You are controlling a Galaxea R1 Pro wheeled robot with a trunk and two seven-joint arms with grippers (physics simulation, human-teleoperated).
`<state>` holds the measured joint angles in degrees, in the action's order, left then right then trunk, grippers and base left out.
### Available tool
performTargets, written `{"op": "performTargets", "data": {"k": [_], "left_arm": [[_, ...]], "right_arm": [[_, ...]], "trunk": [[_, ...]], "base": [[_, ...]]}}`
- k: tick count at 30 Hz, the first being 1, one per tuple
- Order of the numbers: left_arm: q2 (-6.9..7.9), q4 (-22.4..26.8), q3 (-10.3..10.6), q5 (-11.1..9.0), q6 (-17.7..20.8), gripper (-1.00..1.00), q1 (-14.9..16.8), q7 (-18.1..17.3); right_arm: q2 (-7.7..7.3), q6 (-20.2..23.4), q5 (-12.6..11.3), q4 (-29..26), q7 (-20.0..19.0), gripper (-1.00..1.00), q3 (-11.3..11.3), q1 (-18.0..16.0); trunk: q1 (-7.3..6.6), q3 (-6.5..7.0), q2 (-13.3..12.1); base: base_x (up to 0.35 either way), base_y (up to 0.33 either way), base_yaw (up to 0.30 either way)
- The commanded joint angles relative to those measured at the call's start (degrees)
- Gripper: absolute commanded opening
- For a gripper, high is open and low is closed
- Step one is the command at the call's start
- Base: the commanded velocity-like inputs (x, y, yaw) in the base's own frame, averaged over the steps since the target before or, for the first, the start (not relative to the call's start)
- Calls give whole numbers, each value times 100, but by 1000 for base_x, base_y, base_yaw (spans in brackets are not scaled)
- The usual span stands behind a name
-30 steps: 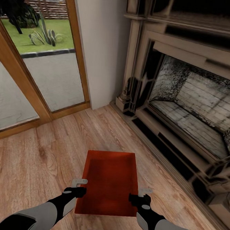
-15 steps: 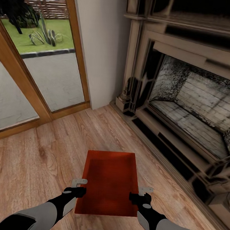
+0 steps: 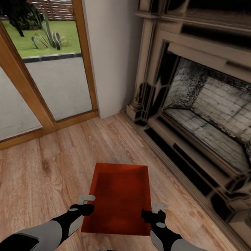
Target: Move the two storage containers from the living room to the garage. In the garage, place one container on the floor and stack the other container on top of it (either order is fine).
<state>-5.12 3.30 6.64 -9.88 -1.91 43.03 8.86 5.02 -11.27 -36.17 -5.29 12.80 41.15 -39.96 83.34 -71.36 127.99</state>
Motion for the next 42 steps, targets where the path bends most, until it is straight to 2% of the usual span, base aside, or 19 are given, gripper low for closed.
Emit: {"op": "performTargets", "data": {"k": [1,3,10,21,42], "left_arm": [[-3,-5,51,-58,-20,100,3,20],[-5,-5,51,-58,-20,100,3,20],[-2,3,49,-58,-24,100,3,20],[2,4,48,-58,-22,100,3,20],[-80,-11,48,-42,-33,100,3,18]], "right_arm": [[0,-21,-49,2,20,100,50,-3],[1,-27,-48,-3,20,100,50,-3],[0,-33,-48,-7,20,100,51,-3],[2,-33,-48,-7,20,100,51,-3],[16,-33,-48,-7,20,100,58,-3]], "trunk": [[22,-22,43],[66,-58,123],[66,-58,123],[307,-255,564],[307,-255,564]], "base": [[0,0,0],[0,0,0],[0,0,0],[0,0,0],[0,0,0]]}}
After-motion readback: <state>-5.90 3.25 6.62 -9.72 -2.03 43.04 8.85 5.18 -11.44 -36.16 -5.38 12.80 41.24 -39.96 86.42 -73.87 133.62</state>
